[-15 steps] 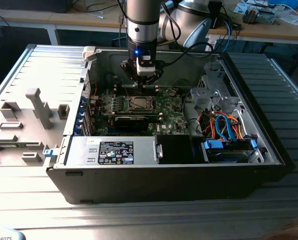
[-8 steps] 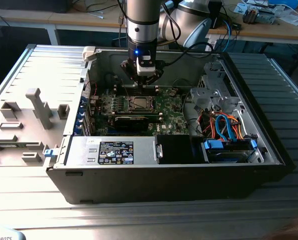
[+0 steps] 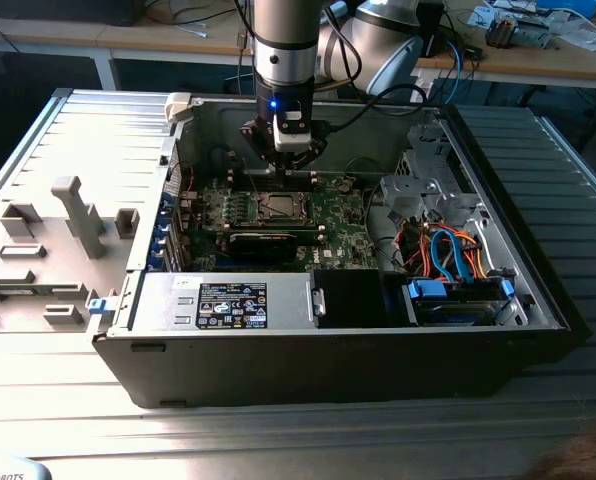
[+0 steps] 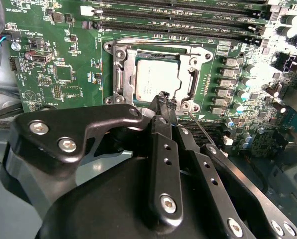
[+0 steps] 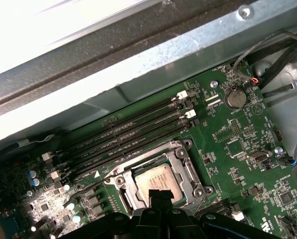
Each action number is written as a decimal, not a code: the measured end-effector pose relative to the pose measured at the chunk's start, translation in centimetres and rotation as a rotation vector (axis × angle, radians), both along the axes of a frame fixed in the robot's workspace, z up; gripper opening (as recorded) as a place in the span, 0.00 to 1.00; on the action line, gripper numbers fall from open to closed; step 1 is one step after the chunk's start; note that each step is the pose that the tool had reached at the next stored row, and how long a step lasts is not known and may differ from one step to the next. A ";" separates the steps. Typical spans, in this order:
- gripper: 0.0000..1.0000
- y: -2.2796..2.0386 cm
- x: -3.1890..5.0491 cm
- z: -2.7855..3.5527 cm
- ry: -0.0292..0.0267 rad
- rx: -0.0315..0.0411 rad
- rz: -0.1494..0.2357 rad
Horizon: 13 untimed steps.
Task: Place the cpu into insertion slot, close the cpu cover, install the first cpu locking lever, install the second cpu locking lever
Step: 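Install the first cpu locking lever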
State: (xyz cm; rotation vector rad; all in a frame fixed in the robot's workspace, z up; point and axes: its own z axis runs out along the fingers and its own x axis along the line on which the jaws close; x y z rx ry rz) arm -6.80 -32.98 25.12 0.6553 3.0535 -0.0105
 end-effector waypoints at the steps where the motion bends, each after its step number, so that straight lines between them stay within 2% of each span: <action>1: 0.11 0.00 0.00 0.00 0.0000 0.0000 0.000; 13: 0.11 0.00 0.00 0.00 0.0000 0.0000 0.005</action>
